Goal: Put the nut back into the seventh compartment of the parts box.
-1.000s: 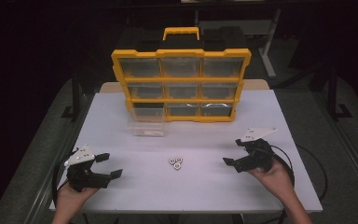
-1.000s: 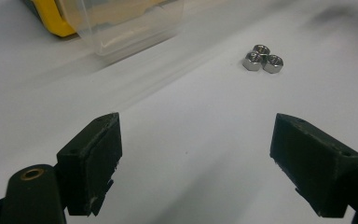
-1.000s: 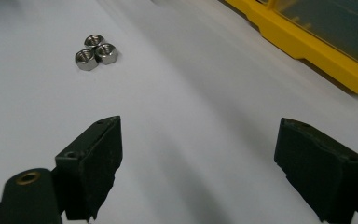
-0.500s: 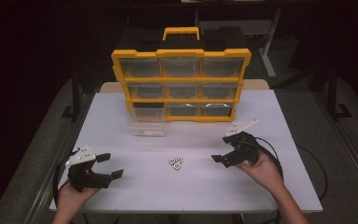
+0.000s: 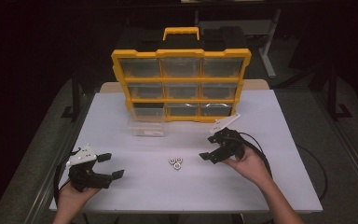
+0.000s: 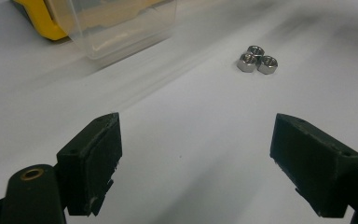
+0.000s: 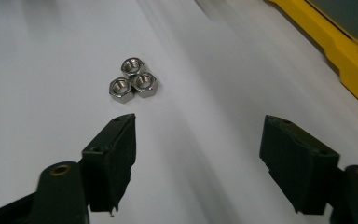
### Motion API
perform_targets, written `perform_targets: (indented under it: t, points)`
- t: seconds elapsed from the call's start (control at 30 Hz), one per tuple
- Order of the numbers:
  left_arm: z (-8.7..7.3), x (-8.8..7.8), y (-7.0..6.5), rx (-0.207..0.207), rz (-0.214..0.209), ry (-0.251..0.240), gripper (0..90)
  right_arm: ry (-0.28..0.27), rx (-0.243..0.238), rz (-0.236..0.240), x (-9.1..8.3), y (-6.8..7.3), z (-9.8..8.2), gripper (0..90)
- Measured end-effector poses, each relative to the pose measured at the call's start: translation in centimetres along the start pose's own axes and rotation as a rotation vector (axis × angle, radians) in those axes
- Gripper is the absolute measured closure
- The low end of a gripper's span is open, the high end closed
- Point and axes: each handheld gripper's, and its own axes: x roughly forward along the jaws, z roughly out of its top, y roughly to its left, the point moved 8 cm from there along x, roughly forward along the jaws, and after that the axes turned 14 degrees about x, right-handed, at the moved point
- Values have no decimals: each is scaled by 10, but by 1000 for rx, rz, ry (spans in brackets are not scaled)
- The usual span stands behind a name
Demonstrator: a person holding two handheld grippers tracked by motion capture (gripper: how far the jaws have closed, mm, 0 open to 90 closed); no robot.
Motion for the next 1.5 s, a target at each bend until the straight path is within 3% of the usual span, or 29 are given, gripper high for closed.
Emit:
perform_targets:
  t: [0.5,0.67,0.73,0.77,1.1,1.5]
  points:
    - [2,0,-1,-6,-3,-10,167,56,-46,37,22,9,15,360]
    - [2,0,-1,-2,-6,-7,167,83,-97,50,35,13,19,427]
    - [2,-1,-1,-1,-7,-6,167,95,-95,59,41,17,20,447]
    - [2,-1,-1,2,-7,-6,167,91,-121,60,44,17,21,454]
    - [2,-1,0,2,-9,-7,167,137,-163,81,71,23,20,548]
    - [2,-2,0,4,-9,-6,167,186,-198,88,86,24,14,605]
